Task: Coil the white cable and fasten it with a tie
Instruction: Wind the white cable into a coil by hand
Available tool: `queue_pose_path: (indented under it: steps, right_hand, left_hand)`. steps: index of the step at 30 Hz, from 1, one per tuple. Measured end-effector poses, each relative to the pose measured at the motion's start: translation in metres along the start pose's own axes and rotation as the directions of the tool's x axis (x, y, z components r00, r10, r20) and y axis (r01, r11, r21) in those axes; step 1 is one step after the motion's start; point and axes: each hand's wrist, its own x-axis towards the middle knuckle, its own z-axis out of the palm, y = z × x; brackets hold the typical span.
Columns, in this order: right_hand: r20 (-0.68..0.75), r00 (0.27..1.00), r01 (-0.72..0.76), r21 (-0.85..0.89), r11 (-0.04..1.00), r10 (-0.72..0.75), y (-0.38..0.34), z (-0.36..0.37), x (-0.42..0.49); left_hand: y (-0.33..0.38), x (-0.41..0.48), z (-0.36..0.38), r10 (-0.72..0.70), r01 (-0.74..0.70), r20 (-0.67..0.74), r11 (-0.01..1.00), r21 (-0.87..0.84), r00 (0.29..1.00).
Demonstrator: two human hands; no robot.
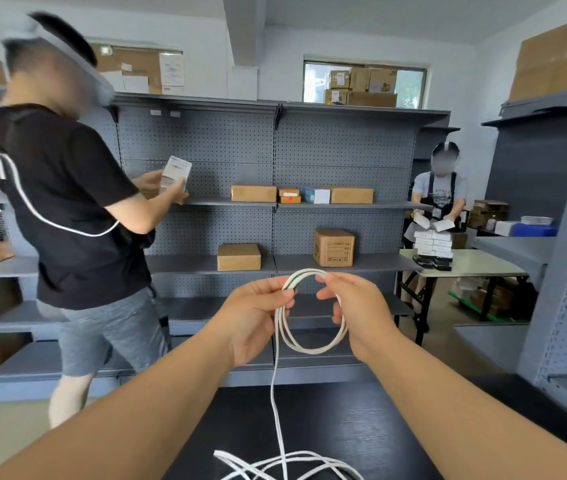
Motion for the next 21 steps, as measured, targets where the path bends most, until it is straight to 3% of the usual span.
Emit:
queue_pose_path:
  steps: [5, 11, 17, 21]
  right_hand:
    - [-0.008, 1.000, -0.003, 0.020, 1.000, 0.004, 0.003, 0.001, -0.001]
    - [-0.071, 0.996, 0.044, -0.058, 0.997, -0.048, 0.012, 0.003, 0.002]
    - [-0.067, 0.985, 0.134, -0.250, 0.959, -0.156, 0.019, 0.000, 0.004]
    - [0.056, 0.964, 0.262, -0.388, 0.884, -0.261, 0.017, -0.007, 0.008]
  left_hand:
    - [-0.003, 0.000, 0.004, 0.056, -0.061, -0.059, 0.993, -0.097, 0.997]
    - [-0.006, 0.000, 0.009, 0.107, -0.111, -0.097, 0.993, -0.036, 0.990]
    - [-0.009, 0.007, 0.006, 0.173, -0.132, -0.151, 0.960, 0.245, 0.973]
    - [-0.004, 0.009, 0.003, 0.283, -0.185, -0.127, 0.847, 0.499, 0.951]
